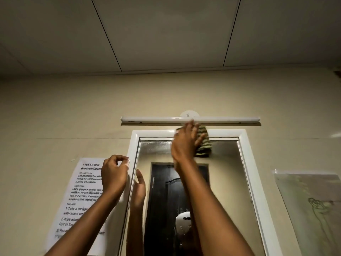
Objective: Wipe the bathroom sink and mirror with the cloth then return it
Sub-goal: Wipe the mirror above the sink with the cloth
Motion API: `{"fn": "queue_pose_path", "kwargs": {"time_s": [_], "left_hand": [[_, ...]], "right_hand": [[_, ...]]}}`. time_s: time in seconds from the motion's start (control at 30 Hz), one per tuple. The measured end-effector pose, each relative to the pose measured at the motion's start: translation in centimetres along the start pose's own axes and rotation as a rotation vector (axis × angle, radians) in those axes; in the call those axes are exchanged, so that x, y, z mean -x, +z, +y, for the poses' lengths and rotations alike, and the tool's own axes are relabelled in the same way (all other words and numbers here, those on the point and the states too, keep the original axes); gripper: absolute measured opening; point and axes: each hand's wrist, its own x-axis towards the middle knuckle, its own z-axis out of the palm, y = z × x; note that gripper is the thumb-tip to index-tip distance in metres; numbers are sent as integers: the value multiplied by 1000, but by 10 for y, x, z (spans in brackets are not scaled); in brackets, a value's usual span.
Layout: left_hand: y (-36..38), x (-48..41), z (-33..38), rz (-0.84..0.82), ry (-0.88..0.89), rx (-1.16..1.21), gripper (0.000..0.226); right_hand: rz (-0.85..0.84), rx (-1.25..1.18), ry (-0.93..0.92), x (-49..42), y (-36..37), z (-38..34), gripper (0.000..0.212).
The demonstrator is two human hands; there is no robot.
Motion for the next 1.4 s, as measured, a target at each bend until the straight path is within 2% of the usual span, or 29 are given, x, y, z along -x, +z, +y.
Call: {"fn": "queue_pose_path", "kwargs": {"time_s": [0.13, 0.2, 0.27, 0.37, 0.53, 0.7, 0.77, 0.9, 1.0, 1.07, 1.2, 1.27, 1.33, 1.4], "left_hand": [[2, 5, -8, 23, -48, -4, 11], [0, 7, -16, 19, -72, 20, 13], [-3, 7, -26, -1, -103, 43, 14], [-6, 9, -37, -70, -121, 1, 24], [-14, 12, -39, -136, -143, 32, 30], [-33, 10, -43, -266, -232, 163, 28], [-38, 11, -42, -316, -248, 213, 28], [-45, 15, -40, -401, -282, 266, 35], [-50, 15, -43, -440, -306, 239, 43], [-53, 16, -45, -487, -326, 212, 49], [-58, 21, -55, -520, -362, 207, 60], [-61, 25, -63, -517, -384, 240, 66], [-63, 28, -68, -535, -405, 254, 69], [-64, 31, -71, -534, -406, 240, 69]], "right_hand": [[-341, -47, -393, 35, 30, -69, 65], [-427, 6, -573, 42, 42, -86, 64], [-414, 51, -654, 37, 48, -86, 61], [-261, 223, -702, 27, 43, -60, 52], [-145, 205, -492, 25, 16, -4, 49], [115, 165, -16, 26, -38, 95, 50], [187, 227, 119, 32, -60, 125, 52], [263, 198, 335, 58, -62, 118, 49], [221, 137, 420, 70, -36, 83, 50], [123, 119, 320, 74, -14, 53, 52], [-133, 54, -225, 108, 38, -43, 57], [-301, 119, -455, 134, 55, -77, 55], [-378, 224, -570, 146, 62, -86, 54], [-370, 231, -603, 143, 56, -74, 53]]}}
